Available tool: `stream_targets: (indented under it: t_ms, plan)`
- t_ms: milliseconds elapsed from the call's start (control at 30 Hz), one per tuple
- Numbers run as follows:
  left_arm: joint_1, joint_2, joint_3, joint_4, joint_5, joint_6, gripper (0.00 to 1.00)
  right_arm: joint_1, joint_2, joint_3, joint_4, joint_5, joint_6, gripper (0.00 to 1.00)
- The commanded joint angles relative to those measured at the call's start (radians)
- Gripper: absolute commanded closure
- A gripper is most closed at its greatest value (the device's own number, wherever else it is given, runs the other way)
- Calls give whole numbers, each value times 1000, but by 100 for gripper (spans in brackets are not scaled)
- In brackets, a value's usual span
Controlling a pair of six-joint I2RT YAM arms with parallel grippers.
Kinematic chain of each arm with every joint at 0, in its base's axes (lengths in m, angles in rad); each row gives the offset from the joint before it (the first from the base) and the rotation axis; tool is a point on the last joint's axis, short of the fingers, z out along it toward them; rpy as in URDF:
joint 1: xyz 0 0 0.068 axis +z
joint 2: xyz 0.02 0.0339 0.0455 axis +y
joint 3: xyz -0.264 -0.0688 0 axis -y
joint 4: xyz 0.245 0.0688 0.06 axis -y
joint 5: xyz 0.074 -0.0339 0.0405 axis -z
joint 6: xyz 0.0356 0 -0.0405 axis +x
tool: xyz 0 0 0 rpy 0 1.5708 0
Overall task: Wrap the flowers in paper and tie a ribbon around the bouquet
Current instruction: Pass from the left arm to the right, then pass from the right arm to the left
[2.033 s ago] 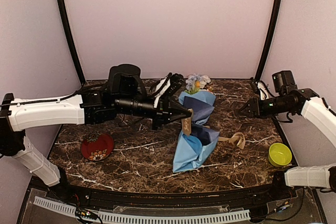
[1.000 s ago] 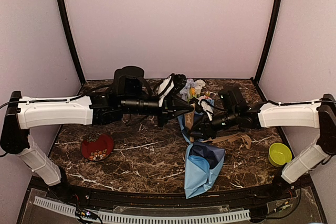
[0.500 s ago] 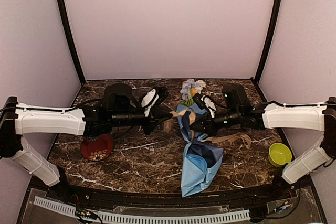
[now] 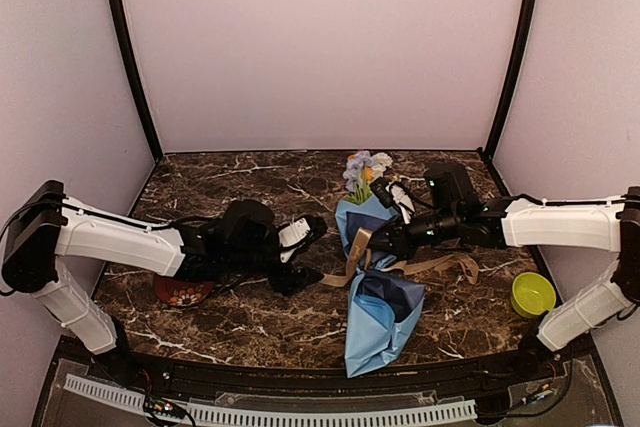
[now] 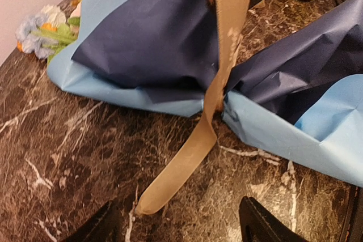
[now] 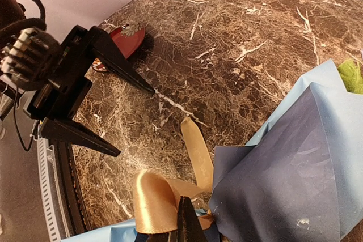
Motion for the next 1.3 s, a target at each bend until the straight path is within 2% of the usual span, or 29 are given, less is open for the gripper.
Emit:
stream_targets:
  t_ms: [0, 100, 200, 467, 633, 800, 933, 1067, 1167, 1267]
  plan:
    - [-33, 5, 44, 141, 74, 78, 28, 13, -23, -7, 35, 8, 29, 100]
    - [-56, 69, 65, 261, 43, 43, 27, 13, -26, -16, 49, 19, 40, 100]
    - [-58, 131, 71, 394, -55, -38, 29, 13, -29, -21, 62, 35, 57, 100]
    - [-91, 257, 149, 470, -68, -51, 34, 13, -33, -35, 97, 60, 116, 100]
    - [-95, 309, 187, 504, -90, -71, 51, 13, -38, -46, 109, 60, 130, 100]
    - [-98, 332, 190, 517, -66, -108, 55, 13, -43, -45, 122, 61, 140, 100]
    - [-110, 339, 195, 507, -87, -130, 63, 13, -46, -52, 154, 55, 170, 100]
    - [-165, 341, 212, 477, -307, -129, 64, 13, -39, -58, 164, 59, 187, 100]
    - [-201, 347, 228, 449, -407, -142, 62, 13, -40, -61, 166, 64, 197, 100]
    - [-219, 370, 241, 422, -448, -181, 52, 13, -33, -61, 169, 69, 203, 100]
